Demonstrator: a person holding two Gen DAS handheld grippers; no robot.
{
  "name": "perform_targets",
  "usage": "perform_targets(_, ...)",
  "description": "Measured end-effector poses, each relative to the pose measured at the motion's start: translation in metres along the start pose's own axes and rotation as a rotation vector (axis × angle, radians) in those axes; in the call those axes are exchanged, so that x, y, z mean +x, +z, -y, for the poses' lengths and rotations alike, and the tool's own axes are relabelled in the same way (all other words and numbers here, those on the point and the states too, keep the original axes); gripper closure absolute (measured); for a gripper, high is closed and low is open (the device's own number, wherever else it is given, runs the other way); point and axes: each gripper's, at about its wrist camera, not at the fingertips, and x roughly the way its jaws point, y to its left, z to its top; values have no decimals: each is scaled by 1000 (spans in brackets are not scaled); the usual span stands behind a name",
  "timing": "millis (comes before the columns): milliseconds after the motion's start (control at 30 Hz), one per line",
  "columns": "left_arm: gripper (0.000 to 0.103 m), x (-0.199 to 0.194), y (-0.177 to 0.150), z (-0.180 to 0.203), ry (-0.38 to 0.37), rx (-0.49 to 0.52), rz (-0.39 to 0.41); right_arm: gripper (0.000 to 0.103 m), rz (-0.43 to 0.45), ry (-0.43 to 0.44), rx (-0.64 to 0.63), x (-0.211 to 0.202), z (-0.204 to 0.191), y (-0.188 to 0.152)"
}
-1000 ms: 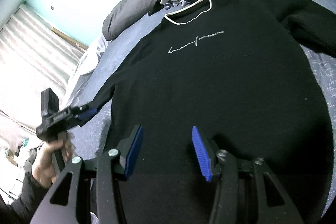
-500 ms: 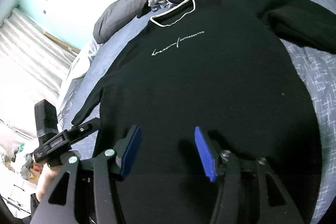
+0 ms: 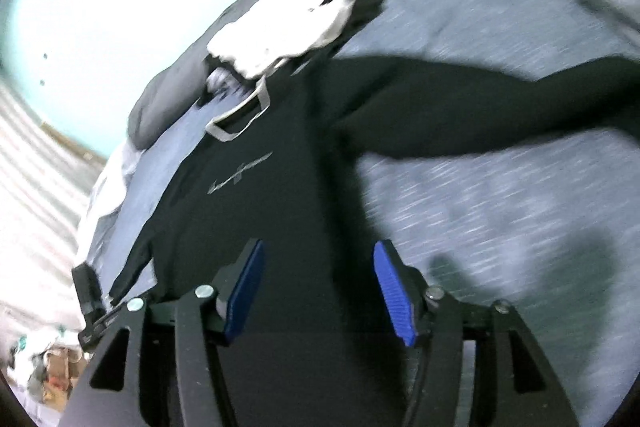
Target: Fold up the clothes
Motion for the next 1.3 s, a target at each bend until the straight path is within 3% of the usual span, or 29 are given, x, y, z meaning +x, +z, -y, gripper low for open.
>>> perform_targets(267, 0, -4, 4, 7, -42, -8, 14, 43, 35, -238, 120, -72, 102, 39)
perform_targets(333, 0, -5, 4, 10, -49, 0, 15, 39, 51, -294, 171, -85, 127, 45)
perform_targets(500, 0, -4, 4, 14, -59, 1, 16, 37, 78, -380, 307, -101, 179, 51)
perform_targets(600, 0, -4, 5, 14, -61, 0, 16, 33, 84, -448, 273, -97, 189, 59)
perform_targets(700, 0, -2, 5, 13, -60, 2, 16, 33, 47, -464, 253, -82, 199, 63)
perform_targets(933, 0, 3, 7, 15, -57, 2, 14, 34, 59, -436, 239, -57, 207, 68)
perform_targets(967, 0, 4, 7, 15, -57, 3, 13, 38, 58, -441, 230, -54, 207, 69)
perform_targets(1033, 0, 5, 7, 15, -57, 3, 12, 68, 54, -447, 211, -52, 206, 69)
perform_targets(1067, 0, 5, 7, 15, -57, 2, 11, 73, 55, -446, 201, -53, 206, 69)
perform_targets(1100, 0, 5, 7, 16, -57, 2, 11, 85, 55, -443, 188, -56, 205, 69)
perform_targets(1300, 0, 5, 6, 15, -59, 4, 13, 93, 80, -433, 98, -85, 183, 75)
